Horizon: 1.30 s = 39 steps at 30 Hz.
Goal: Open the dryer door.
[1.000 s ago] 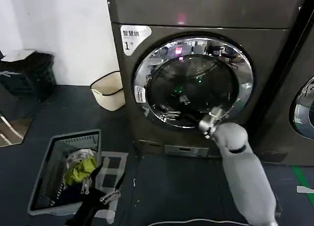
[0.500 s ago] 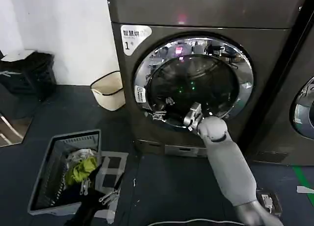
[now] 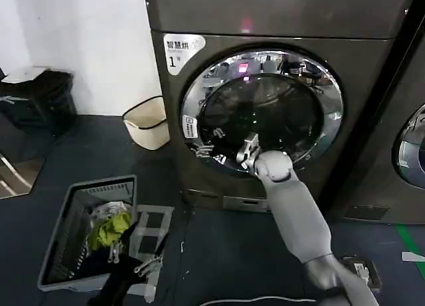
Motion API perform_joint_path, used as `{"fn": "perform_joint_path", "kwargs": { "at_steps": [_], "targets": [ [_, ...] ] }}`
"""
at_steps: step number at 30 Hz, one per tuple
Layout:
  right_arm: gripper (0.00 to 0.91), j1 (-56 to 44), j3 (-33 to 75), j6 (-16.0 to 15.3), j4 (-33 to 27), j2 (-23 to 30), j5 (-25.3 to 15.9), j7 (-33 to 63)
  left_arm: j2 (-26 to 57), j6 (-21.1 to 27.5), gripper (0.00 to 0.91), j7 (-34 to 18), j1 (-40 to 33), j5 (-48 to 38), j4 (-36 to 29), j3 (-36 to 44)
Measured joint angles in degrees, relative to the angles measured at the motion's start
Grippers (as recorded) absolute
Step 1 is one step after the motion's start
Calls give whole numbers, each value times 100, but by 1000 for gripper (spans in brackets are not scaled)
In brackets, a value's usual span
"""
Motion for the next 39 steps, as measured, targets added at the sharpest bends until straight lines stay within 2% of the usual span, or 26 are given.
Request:
{"fn": "perform_joint_path", "kwargs": {
  "at_steps": [5,9,18,21,24,27,33,39],
  "targets": [
    [907,-19,-2,-179,138,-111,108,-423,107,146,907,-18,-86,-269,-5,-73],
    [907,-104,14,-287,276,-210,96,-826,286,469,907,70,-220,-798,131,-211],
    [907,-478,133,-647,875,-505,113,-1821,1008,825,907,-288,-807,-1549,514,-431],
    [907,-664,230,-752,1191,-626,136,-2159,1303,803,907,-438,-1056,-1659,679,-435],
    [907,-858,329,-867,1522,-751,128,-2525,1644,685,907,-312,-1319,-1924,892,-448],
    [907,-1136,482,-880,1890,-913,106,-3027,1990,662,907,-125,-1563,-2350,1166,-427],
    [907,-1753,839,-884,2546,-1172,128,-3661,2627,640,907,-114,-1948,-2866,1655,-300],
    [907,-2372,1398,-786,3097,-1486,500,-3715,3282,689,907,-77,-2437,-3506,2129,-35]
  ]
}}
